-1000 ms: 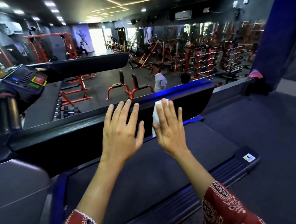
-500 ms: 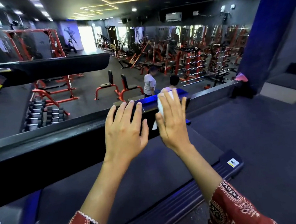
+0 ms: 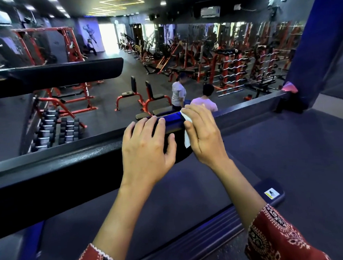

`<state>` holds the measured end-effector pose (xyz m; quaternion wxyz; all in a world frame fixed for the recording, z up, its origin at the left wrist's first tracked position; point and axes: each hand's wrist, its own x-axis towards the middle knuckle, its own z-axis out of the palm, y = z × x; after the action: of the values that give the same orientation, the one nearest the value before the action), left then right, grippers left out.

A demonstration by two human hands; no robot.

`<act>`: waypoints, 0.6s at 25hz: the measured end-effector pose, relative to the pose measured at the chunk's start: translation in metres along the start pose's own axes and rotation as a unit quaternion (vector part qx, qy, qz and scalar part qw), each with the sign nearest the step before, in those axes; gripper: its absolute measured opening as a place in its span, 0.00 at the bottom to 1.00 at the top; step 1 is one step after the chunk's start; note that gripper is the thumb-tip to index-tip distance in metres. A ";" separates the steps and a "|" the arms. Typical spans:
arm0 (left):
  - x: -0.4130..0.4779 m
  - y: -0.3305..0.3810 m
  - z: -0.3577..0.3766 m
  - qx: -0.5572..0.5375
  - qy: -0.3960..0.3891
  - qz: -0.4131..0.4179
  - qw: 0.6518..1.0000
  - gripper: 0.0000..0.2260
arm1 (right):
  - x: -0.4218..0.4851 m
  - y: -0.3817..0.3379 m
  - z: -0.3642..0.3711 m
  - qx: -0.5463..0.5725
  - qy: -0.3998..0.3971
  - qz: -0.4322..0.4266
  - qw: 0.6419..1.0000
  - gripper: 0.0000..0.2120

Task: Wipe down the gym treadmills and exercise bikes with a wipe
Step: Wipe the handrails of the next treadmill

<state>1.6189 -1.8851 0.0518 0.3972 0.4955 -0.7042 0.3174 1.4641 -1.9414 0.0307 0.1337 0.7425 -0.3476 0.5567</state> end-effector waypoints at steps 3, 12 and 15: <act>0.016 0.015 0.008 -0.024 -0.013 -0.010 1.000 0.16 | 0.002 0.006 -0.006 0.099 0.042 0.137 0.985 0.15; 0.083 0.113 0.090 -0.002 -0.112 -0.004 0.994 0.17 | 0.012 0.144 -0.053 0.109 -0.042 0.182 0.976 0.13; 0.099 0.151 0.144 0.013 -0.153 -0.026 0.988 0.17 | 0.012 0.208 -0.063 0.107 -0.097 0.158 0.977 0.13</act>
<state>1.4216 -2.0038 0.0611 0.2867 0.5616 -0.7392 0.2366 1.2813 -2.0594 0.0246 -0.0709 0.7389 -0.4099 0.5301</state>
